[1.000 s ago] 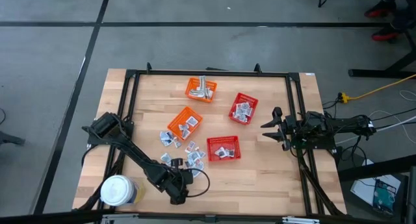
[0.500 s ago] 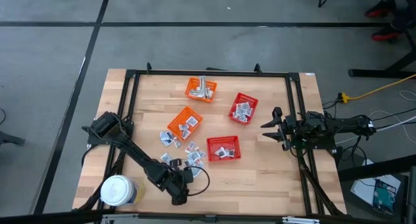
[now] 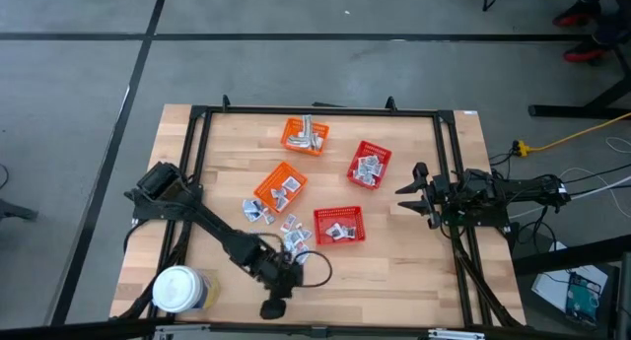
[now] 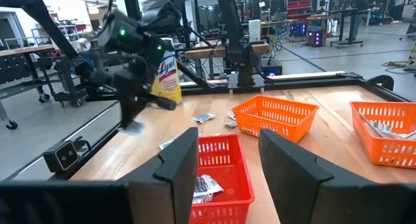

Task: Pick & Place First Aid Supplies
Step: Put the gray towelette pack into the bottom red bin

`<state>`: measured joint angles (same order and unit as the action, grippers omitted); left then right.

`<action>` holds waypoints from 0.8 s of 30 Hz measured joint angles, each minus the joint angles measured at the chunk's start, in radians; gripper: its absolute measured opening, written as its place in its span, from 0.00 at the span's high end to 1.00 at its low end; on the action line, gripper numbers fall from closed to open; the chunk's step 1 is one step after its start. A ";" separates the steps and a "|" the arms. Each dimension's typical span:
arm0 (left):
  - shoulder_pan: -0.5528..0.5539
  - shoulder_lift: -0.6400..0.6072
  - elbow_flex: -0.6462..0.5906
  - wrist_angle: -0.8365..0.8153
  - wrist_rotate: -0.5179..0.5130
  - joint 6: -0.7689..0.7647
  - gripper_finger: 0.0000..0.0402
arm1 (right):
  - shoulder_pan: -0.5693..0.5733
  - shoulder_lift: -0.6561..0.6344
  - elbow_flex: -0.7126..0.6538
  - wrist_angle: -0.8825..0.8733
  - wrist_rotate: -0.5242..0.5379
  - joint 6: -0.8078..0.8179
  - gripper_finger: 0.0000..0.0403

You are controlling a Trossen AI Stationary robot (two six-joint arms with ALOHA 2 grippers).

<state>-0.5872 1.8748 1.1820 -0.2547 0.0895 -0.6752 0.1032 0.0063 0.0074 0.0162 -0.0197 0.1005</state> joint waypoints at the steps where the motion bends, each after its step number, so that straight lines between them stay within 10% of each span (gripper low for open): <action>1: 0.015 0.000 0.000 0.040 0.033 0.018 0.99 | 0.000 0.000 0.000 0.000 0.000 0.000 0.60; 12: 0.204 0.000 0.000 0.482 0.355 0.063 0.99 | 0.000 0.000 0.000 0.000 0.000 0.000 0.60; 24: 0.331 0.000 0.000 1.107 0.367 -0.012 0.99 | 0.000 0.000 0.000 0.000 0.000 0.000 0.60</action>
<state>-0.2561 1.8748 1.1820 0.8520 0.4561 -0.6872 0.1030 0.0063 0.0071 0.0162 -0.0200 0.1005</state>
